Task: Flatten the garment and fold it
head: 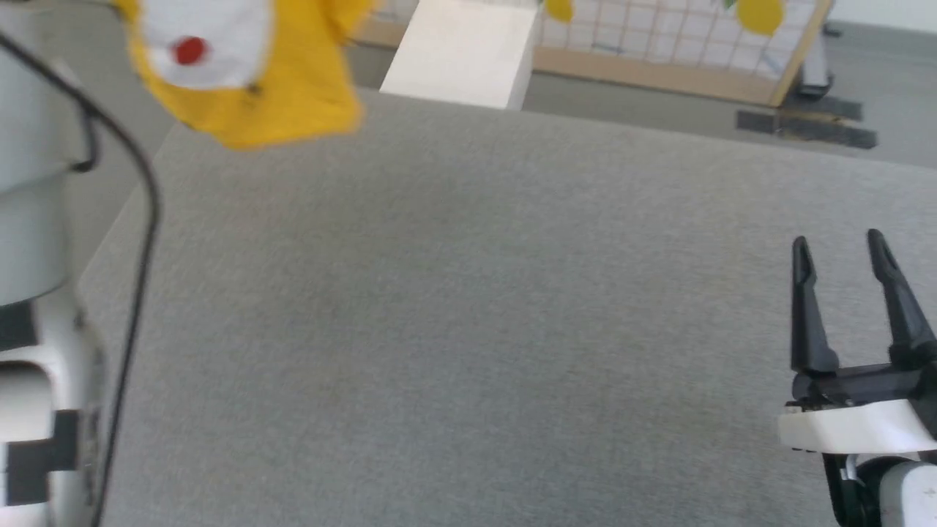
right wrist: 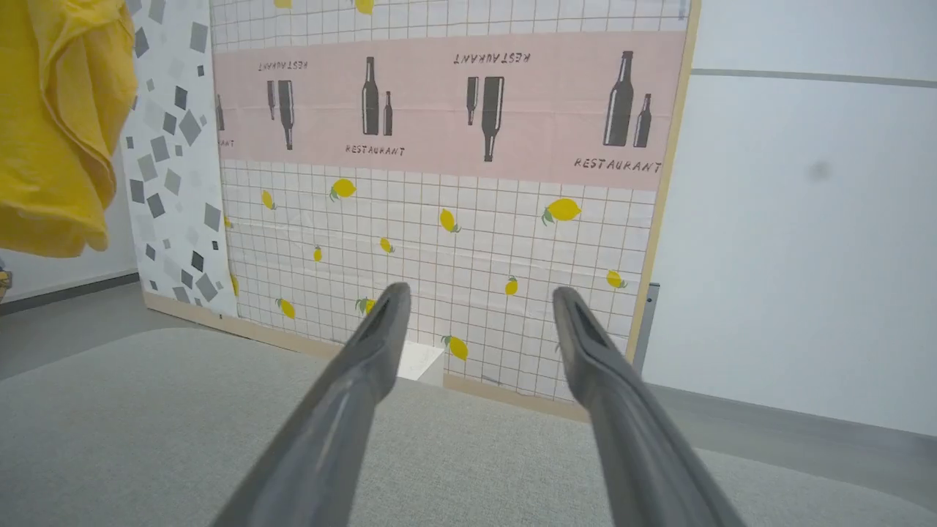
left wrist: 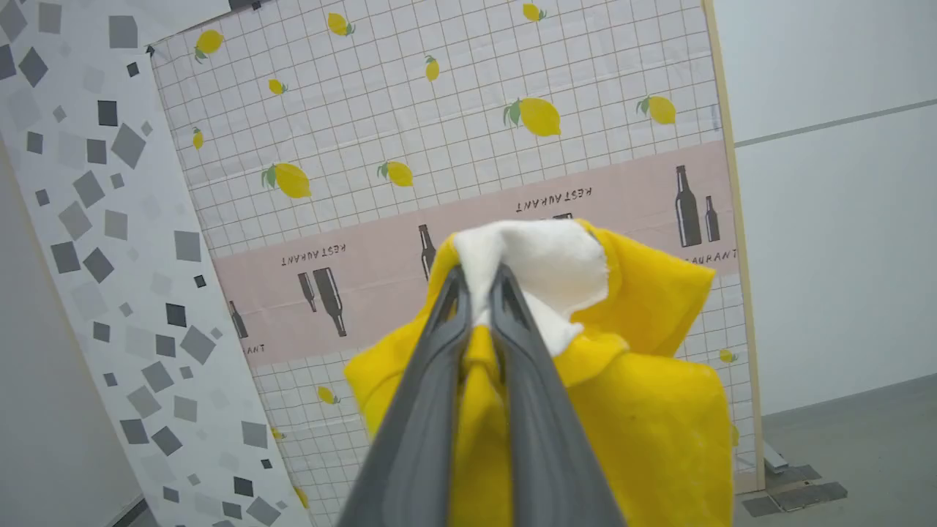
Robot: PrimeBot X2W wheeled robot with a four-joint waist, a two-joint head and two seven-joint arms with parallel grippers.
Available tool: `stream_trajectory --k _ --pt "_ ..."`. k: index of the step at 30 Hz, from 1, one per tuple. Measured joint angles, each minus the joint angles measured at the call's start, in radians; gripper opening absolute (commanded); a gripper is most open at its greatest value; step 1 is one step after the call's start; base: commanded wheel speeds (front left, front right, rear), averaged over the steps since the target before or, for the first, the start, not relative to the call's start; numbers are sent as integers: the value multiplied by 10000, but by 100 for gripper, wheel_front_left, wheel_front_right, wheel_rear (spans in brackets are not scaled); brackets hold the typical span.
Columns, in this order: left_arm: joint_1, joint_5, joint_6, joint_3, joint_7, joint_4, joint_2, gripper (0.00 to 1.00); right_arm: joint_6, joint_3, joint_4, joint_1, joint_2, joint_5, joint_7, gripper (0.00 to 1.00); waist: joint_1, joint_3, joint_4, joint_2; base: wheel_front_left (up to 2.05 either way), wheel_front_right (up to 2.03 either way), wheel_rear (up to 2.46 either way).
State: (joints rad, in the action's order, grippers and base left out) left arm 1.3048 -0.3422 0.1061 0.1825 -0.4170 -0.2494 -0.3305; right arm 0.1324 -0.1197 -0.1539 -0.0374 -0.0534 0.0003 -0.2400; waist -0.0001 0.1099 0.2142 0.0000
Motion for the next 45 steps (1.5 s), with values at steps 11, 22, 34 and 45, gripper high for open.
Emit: stream_trajectory --k 11,22,34,45 --pt "-202 -966 -61 1154 -408 688 2201 0 0 -688 -44 68 15 48 -81 100 0 -307 -1261 0 0 0 0" --pt "-3889 -1845 -890 3586 130 1411 2765 0 0 -1043 42 129 19 77 -81 100 0 -104 -2514 0 0 0 0" --pt "-6908 -1684 -1381 5024 1114 -2899 2777 0 0 -637 497 -131 21 163 -82 100 0 489 -3406 1 0 0 0" --pt "-6122 -2412 -1461 4278 3444 -2550 2644 100 0 -802 575 -221 23 167 -82 100 0 452 -3245 1 0 0 0"
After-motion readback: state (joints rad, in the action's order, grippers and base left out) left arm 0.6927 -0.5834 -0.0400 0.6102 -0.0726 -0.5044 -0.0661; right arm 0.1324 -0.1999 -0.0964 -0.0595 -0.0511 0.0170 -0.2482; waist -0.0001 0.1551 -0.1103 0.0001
